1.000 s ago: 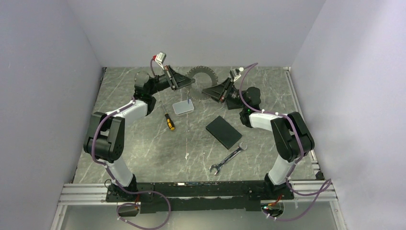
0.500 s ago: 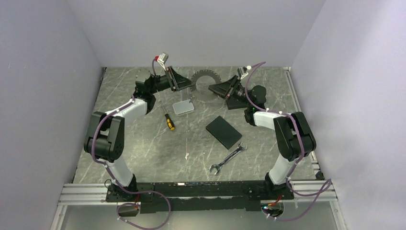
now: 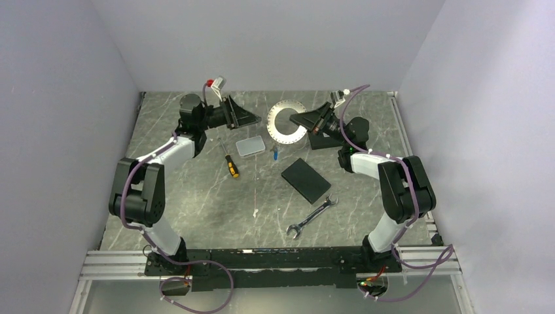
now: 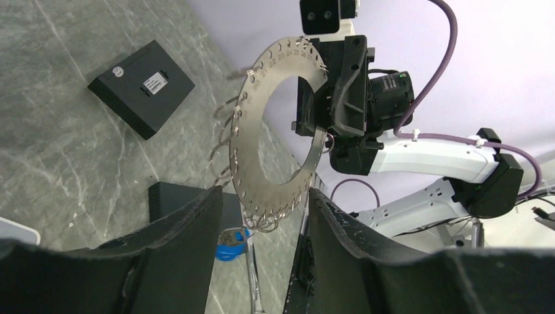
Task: Remove the keys from the keyring
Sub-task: Adjust the keyring.
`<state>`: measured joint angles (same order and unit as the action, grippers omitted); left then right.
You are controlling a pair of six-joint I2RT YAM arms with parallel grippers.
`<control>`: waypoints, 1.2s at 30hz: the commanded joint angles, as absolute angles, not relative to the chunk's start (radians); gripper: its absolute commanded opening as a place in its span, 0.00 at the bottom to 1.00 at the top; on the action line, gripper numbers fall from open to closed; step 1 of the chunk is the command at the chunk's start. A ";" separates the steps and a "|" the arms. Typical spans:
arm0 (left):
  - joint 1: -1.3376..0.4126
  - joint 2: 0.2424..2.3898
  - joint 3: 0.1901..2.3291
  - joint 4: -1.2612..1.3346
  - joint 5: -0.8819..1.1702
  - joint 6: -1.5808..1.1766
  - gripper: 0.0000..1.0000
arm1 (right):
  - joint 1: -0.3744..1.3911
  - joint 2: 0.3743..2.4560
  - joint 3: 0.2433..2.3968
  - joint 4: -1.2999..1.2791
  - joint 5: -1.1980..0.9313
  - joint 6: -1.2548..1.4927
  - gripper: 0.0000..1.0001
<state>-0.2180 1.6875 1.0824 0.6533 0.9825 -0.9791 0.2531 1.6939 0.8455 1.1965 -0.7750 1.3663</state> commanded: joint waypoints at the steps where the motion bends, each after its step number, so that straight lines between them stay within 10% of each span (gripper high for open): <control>1: -0.210 1.634 1.058 0.635 1.005 -0.906 0.58 | 0.245 1.669 0.829 1.246 -0.738 1.383 0.00; 7: -0.217 1.696 1.074 0.740 1.041 -0.964 0.84 | 0.252 1.682 0.840 1.300 -0.756 1.415 0.00; 16: -0.254 1.765 1.091 0.852 1.048 -1.067 0.85 | 0.308 1.673 0.843 1.308 -0.785 1.404 0.00; 30: -0.276 1.778 1.070 1.132 1.116 -1.247 0.12 | 0.322 1.695 0.875 1.265 -0.835 1.357 0.00; 36: -0.271 1.743 1.068 1.027 1.115 -1.183 0.00 | 0.302 1.695 0.887 1.243 -0.881 1.335 0.41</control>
<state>-0.2695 1.7847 1.0622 1.0378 1.0946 -1.2144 0.3176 1.6981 0.8387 1.2083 -0.8371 1.3682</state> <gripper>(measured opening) 0.046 0.326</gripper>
